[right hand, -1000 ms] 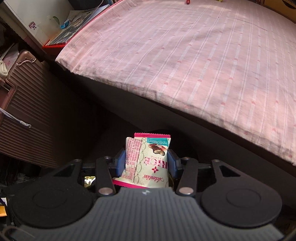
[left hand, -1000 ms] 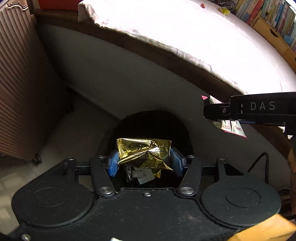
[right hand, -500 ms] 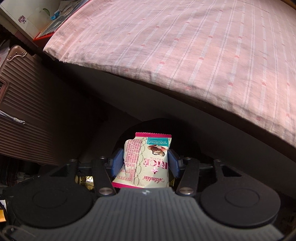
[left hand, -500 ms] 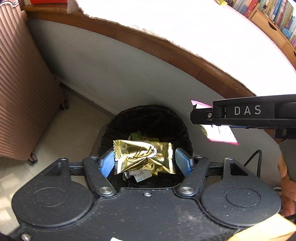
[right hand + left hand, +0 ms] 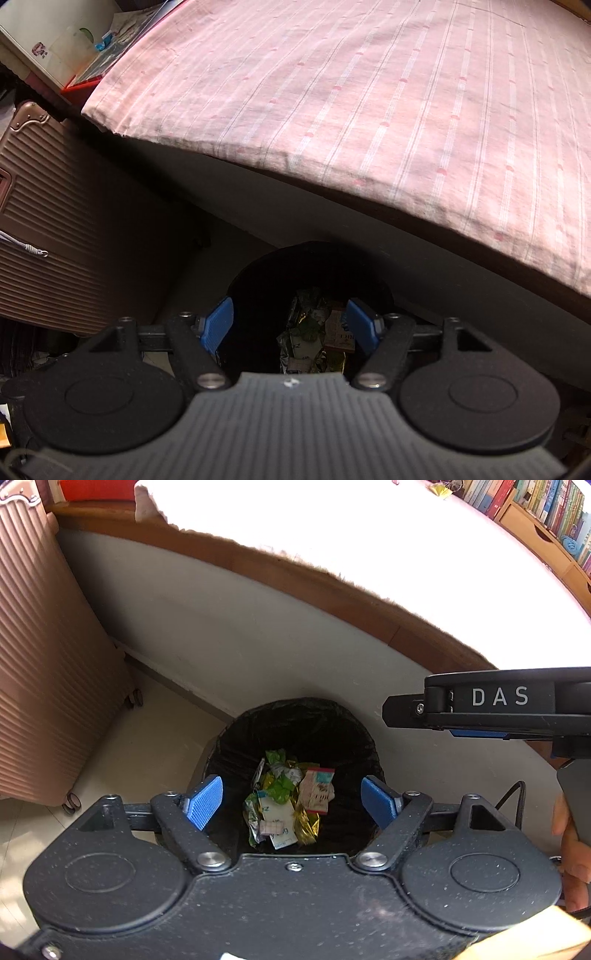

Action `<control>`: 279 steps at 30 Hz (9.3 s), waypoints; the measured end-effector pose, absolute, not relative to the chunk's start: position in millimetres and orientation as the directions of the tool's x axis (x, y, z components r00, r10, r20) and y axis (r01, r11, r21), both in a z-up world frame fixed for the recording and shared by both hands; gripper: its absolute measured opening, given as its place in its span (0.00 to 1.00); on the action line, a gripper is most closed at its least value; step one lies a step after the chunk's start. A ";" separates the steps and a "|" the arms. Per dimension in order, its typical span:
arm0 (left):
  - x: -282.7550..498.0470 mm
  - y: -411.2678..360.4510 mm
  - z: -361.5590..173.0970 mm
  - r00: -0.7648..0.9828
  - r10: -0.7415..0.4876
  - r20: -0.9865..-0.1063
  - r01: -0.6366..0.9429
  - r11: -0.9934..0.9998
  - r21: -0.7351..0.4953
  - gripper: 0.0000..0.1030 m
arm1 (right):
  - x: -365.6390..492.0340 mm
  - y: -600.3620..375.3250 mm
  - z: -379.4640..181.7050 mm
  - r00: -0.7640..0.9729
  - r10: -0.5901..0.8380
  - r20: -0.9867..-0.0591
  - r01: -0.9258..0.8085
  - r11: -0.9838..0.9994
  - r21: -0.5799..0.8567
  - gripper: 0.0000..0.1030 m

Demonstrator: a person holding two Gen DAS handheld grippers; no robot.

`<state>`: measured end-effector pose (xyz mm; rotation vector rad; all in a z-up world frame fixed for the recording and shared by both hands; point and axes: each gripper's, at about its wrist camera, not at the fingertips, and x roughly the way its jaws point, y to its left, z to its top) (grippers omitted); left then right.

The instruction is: Collect trash

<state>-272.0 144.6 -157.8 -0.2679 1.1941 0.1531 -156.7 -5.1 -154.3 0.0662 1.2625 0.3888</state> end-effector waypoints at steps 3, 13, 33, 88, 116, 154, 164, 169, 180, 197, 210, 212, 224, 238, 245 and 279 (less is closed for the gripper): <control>-270.4 144.6 -141.6 0.396 -0.025 -0.918 -0.253 0.958 -0.136 0.79 | -156.6 -8.8 -140.3 0.269 0.332 -0.904 -0.251 0.930 0.267 0.76; -218.8 139.8 -42.6 0.626 -0.054 -0.778 -0.165 0.966 -0.200 0.78 | -120.2 -45.0 -36.4 0.524 0.333 -0.784 -0.237 0.941 0.241 0.76; 60.5 96.1 -10.7 0.668 -0.004 -0.744 -0.253 0.939 -0.232 0.43 | 149.3 -161.5 29.9 0.700 0.261 -0.664 -0.104 0.958 0.267 0.64; 233.2 52.9 -120.5 0.595 -0.015 -0.803 -0.288 0.930 -0.230 0.10 | 354.5 -159.8 -111.7 0.379 0.438 -0.815 -0.095 0.895 0.437 0.14; 91.3 57.5 -58.7 0.653 -0.087 -0.752 -0.211 0.933 -0.292 0.10 | 197.1 -190.9 -71.6 0.431 0.376 -0.820 0.053 0.897 0.439 0.15; -281.9 157.6 -108.0 0.470 -0.063 -0.880 -0.372 0.890 -0.262 0.10 | -137.5 -32.4 -105.5 0.193 0.406 -0.894 -0.122 0.913 0.388 0.19; -289.8 152.9 -123.6 0.433 -0.073 -0.898 -0.383 0.887 -0.257 0.10 | -149.5 -23.9 -116.0 0.167 0.388 -0.906 -0.130 0.920 0.370 0.20; -286.7 153.0 -127.1 0.421 -0.072 -0.904 -0.392 0.885 -0.253 0.12 | -150.3 -20.1 -121.0 0.156 0.378 -0.913 -0.138 0.923 0.359 0.20; -280.8 152.3 -136.8 0.388 -0.067 -0.919 -0.400 0.886 -0.234 0.21 | -146.8 -20.5 -132.2 0.142 0.376 -0.916 -0.131 0.924 0.359 0.24; -269.6 145.1 -145.3 0.326 -0.069 -0.943 -0.402 0.893 -0.205 0.69 | -142.7 -26.7 -132.0 0.154 0.365 -0.918 -0.154 0.927 0.342 0.61; -266.7 137.7 -147.3 0.282 -0.058 -0.958 -0.401 0.900 -0.173 0.83 | -143.3 -31.1 -129.8 0.177 0.345 -0.922 -0.191 0.931 0.311 0.76; -266.8 135.4 -145.5 0.279 -0.031 -0.960 -0.399 0.906 -0.145 0.85 | -143.9 -31.0 -129.2 0.180 0.340 -0.923 -0.196 0.932 0.305 0.77; -264.7 146.1 -146.9 0.213 -0.031 -0.977 -0.434 0.892 -0.123 0.86 | -147.8 -31.8 -127.4 0.195 0.325 -0.925 -0.212 0.935 0.284 0.81; -269.5 145.5 -148.4 0.240 -0.056 -0.969 -0.416 0.896 -0.155 0.86 | -148.5 -27.0 -128.7 0.195 0.312 -0.930 -0.212 0.939 0.271 0.82; -269.7 150.2 -150.7 0.234 -0.063 -0.970 -0.423 0.892 -0.159 0.86 | -148.6 -26.9 -129.3 0.194 0.311 -0.930 -0.214 0.939 0.270 0.82; -267.9 142.8 -154.2 0.242 -0.048 -0.969 -0.381 0.914 -0.141 0.86 | -150.3 -28.3 -128.1 0.199 0.309 -0.930 -0.212 0.940 0.267 0.82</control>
